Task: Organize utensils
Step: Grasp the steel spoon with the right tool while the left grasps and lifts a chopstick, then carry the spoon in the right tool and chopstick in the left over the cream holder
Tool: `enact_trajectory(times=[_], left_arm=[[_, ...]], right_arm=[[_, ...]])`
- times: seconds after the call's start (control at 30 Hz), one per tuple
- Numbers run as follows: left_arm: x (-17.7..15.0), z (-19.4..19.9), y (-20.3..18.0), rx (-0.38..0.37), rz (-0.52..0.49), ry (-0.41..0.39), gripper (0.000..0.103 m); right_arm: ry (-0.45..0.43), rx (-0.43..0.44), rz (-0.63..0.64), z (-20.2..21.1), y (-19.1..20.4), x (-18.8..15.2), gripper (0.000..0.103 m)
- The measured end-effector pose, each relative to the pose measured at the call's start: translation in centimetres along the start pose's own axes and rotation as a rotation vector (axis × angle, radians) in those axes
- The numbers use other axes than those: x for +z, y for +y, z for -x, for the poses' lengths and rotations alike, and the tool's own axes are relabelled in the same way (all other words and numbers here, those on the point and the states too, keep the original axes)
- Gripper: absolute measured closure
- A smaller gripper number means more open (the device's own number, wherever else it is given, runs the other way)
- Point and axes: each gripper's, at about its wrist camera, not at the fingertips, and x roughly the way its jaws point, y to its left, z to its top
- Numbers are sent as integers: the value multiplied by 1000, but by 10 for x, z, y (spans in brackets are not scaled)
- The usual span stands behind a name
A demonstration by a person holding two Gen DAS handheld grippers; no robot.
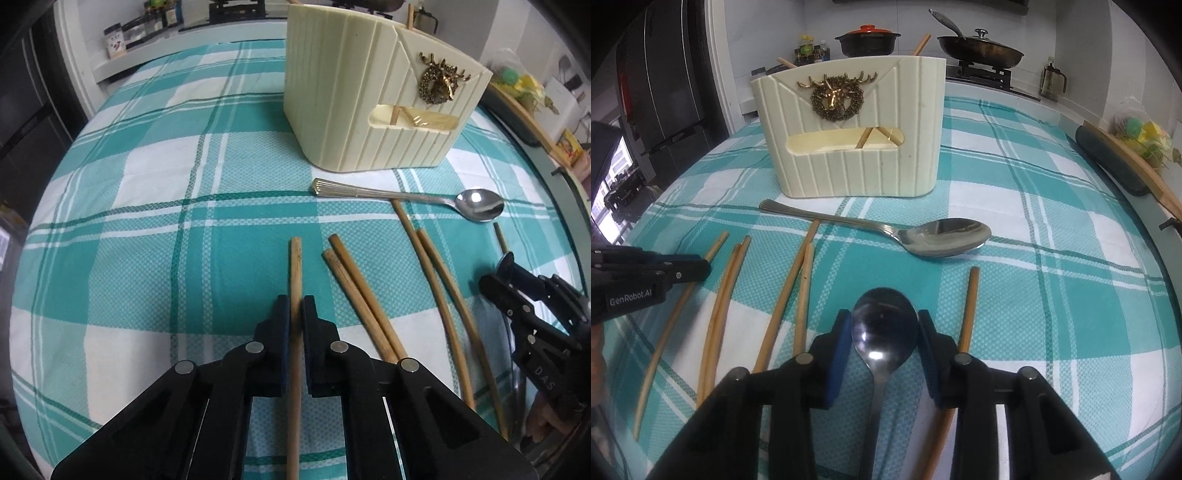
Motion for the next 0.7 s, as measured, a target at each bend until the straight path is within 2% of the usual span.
enact_trajectory(times=[0.27, 0.47, 0.7], left_arm=[[0, 78, 0, -75, 6, -185, 98], [-15, 132, 5, -119, 12, -288, 98], [-31, 178, 9, -152, 27, -385, 98]], right_arm=[[-113, 65, -25, 49, -5, 5, 68], [-212, 91, -10, 102, -2, 7, 68], [-297, 100, -9, 150, 1, 3, 68]])
